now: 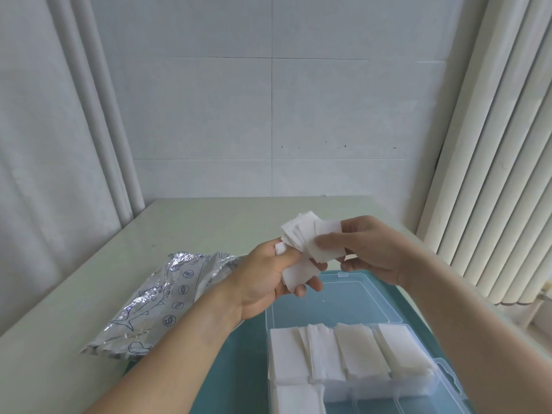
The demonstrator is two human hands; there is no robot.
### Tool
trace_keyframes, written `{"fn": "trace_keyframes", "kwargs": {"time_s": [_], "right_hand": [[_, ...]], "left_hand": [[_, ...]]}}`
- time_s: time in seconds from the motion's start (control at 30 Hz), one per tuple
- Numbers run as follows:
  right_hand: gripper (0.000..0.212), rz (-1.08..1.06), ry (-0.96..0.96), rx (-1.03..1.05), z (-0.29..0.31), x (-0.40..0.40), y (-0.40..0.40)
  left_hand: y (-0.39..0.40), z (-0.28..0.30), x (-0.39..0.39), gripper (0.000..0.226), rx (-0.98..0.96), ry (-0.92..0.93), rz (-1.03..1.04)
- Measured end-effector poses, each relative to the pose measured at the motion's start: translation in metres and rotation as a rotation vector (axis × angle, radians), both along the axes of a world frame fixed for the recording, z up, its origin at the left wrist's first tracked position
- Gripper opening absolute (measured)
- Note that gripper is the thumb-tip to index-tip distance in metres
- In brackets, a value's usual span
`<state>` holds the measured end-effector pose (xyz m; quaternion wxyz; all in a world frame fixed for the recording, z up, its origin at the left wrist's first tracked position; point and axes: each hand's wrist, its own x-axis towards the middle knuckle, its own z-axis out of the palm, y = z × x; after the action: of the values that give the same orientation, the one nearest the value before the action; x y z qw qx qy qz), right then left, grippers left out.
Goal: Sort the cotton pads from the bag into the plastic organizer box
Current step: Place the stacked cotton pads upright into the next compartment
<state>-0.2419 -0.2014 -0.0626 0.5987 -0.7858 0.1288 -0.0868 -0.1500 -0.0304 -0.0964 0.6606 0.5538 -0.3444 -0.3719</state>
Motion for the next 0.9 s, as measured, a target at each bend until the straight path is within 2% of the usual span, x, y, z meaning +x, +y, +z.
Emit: {"fn": "trace_keyframes", "kwargs": {"time_s": [0.1, 0.2, 0.33, 0.4, 0.47, 0.57, 0.63, 0.73, 0.9], "right_hand": [[0.025, 0.027, -0.069, 0.039, -0.005, 0.004, 0.005], [0.029, -0.037, -0.119, 0.095, -0.002, 0.003, 0.0], [0.04, 0.026, -0.085, 0.136, 0.01, -0.006, -0.01], [0.033, 0.122, -0.013, 0.083, 0.011, -0.009, -0.008], [0.028, 0.202, 0.059, -0.103, 0.01, -0.011, -0.002], [0.029, 0.072, 0.13, -0.4, 0.008, -0.008, 0.007], [0.037, -0.011, 0.137, -0.409, 0.008, -0.008, 0.01], [0.028, -0.02, 0.054, -0.335, 0.008, -0.007, 0.007], [0.023, 0.146, 0.077, -0.291, 0.013, -0.014, 0.004]], "left_hand": [[0.001, 0.001, -0.001, 0.024, 0.023, -0.006, -0.067], [0.003, 0.001, 0.001, 0.024, 0.048, 0.087, -0.106], [0.006, 0.003, 0.005, 0.047, 0.092, 0.297, -0.198], [0.005, 0.002, 0.006, 0.063, 0.079, 0.364, -0.272], [0.005, 0.001, 0.007, 0.071, 0.06, 0.341, -0.36], [0.004, 0.001, 0.007, 0.071, 0.093, 0.256, -0.424], [0.004, 0.001, 0.005, 0.064, 0.109, 0.254, -0.398], [0.004, 0.001, 0.006, 0.057, 0.112, 0.291, -0.343], [0.005, -0.001, 0.007, 0.064, 0.114, 0.297, -0.295]]}}
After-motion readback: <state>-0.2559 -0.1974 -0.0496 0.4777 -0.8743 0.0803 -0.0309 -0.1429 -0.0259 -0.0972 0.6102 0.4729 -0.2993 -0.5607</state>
